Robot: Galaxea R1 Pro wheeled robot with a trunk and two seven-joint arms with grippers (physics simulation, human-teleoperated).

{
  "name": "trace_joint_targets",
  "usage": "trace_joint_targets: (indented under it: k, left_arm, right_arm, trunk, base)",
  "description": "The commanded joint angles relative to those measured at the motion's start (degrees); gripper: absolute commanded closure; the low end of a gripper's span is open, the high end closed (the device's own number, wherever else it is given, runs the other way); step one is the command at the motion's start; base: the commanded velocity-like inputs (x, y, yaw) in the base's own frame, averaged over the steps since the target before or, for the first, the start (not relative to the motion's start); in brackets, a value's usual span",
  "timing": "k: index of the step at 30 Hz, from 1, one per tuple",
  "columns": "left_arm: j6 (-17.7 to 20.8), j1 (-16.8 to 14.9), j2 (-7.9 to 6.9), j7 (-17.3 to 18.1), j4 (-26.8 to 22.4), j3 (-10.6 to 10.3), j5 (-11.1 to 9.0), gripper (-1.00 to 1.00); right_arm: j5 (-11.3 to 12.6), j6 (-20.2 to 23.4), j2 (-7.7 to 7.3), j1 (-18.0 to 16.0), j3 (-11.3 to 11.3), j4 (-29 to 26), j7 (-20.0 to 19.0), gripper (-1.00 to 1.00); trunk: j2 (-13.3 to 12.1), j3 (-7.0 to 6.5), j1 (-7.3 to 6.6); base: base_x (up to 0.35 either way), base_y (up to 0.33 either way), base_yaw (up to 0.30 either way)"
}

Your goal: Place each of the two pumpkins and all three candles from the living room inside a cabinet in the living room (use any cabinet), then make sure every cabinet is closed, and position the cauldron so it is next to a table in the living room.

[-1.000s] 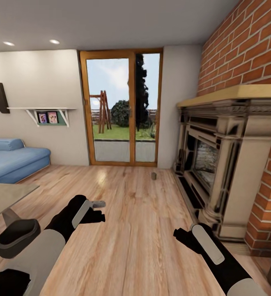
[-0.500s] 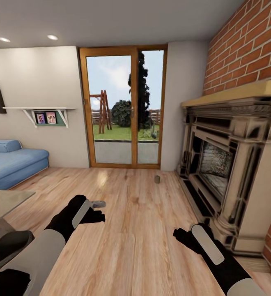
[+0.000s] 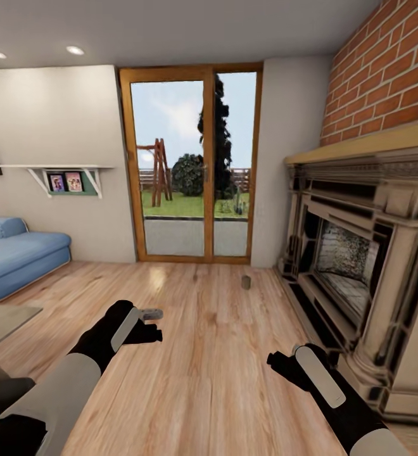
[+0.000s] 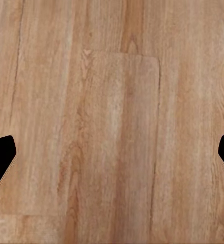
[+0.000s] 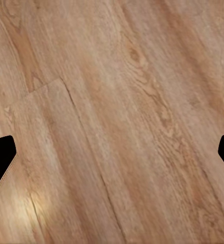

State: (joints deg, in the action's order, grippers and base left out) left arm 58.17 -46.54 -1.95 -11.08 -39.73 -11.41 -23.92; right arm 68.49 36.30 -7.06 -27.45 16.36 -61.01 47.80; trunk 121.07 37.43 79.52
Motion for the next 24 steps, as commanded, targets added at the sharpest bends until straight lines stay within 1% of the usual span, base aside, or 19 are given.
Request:
trace_joint_targets:
  k: [1, 24]
  left_arm:
    - [0.1, 0.0, -0.07, -0.5, -0.1, -0.3, -0.6, -1.0]
    - [-0.1, 0.0, -0.13, -0.4, -0.1, -0.3, -0.7, -1.0]
  right_arm:
    - [0.4, 0.1, -0.06, -0.1, 0.2, -0.1, 0.5, -1.0]
    - [0.3, 0.1, 0.03, -0.1, 0.2, -0.1, 0.5, -1.0]
  trunk:
    - [0.0, 0.07, 0.03]
    - [0.0, 0.07, 0.03]
  base:
    - [0.337, 0.003, 0.0]
    - [0.337, 0.0, 0.0]
